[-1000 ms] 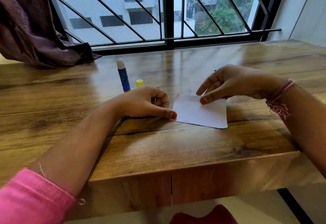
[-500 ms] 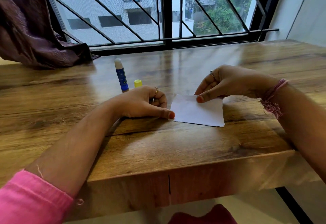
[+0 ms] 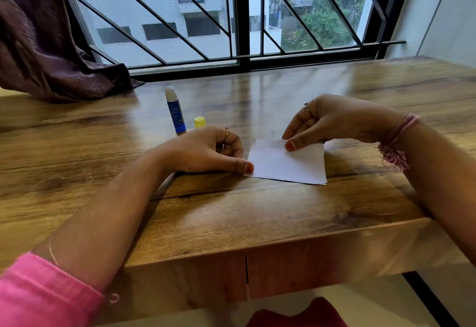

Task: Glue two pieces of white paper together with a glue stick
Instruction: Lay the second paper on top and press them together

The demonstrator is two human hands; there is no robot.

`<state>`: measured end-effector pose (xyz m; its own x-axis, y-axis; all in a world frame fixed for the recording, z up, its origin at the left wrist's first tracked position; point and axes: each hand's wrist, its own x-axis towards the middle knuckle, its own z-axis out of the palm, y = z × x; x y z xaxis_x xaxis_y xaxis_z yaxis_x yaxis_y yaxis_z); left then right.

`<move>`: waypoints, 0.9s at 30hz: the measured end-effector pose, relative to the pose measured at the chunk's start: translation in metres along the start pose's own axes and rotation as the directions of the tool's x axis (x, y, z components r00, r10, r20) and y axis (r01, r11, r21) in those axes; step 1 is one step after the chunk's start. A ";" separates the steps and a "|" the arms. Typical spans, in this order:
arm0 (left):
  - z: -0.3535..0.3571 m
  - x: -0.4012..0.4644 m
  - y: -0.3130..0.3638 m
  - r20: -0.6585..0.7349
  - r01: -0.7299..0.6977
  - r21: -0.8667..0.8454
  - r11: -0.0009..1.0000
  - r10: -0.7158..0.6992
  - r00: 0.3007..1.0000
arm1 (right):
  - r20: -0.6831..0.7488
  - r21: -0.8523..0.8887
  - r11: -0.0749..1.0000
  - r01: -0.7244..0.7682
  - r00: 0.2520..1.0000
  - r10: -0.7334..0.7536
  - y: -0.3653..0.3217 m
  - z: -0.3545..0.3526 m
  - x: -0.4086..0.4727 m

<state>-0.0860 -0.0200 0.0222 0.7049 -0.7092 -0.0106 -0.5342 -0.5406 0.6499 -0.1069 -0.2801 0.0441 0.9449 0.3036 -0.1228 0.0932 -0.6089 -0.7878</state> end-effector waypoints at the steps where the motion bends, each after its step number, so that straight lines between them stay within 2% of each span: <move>1: 0.000 0.000 0.000 0.000 -0.006 -0.001 1.000 0.006 1.000 | -0.002 -0.001 1.000 0.001 1.000 -0.001 0.000 0.000 0.000; 6: 0.000 0.000 -0.003 -0.009 -0.040 -0.032 0.999 0.040 0.999 | -0.007 0.003 1.000 0.000 1.000 0.000 -0.001 0.000 -0.002; 11: 0.000 0.000 -0.002 0.069 -0.090 -0.096 0.991 0.097 0.993 | -0.005 0.002 1.000 0.000 1.000 0.000 -0.002 0.001 -0.003; 18: -0.001 0.001 -0.004 0.105 -0.084 -0.054 0.995 0.089 0.990 | 0.000 -0.017 0.999 0.033 0.999 -0.033 0.000 0.001 -0.003; 23: 0.000 0.001 -0.004 0.114 -0.078 -0.103 0.992 0.090 0.989 | -0.029 -0.074 0.992 0.103 0.994 -0.105 0.000 -0.002 -0.006; 27: -0.001 0.001 -0.003 0.117 -0.076 -0.086 0.993 0.086 0.989 | -0.157 -0.285 0.926 0.249 0.941 -0.301 -0.010 0.006 -0.010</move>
<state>-0.0833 -0.0188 0.0209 0.5970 -0.8010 -0.0435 -0.5444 -0.4443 0.7115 -0.1188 -0.2725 0.0496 0.9100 0.3535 0.2166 0.4107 -0.6969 -0.5879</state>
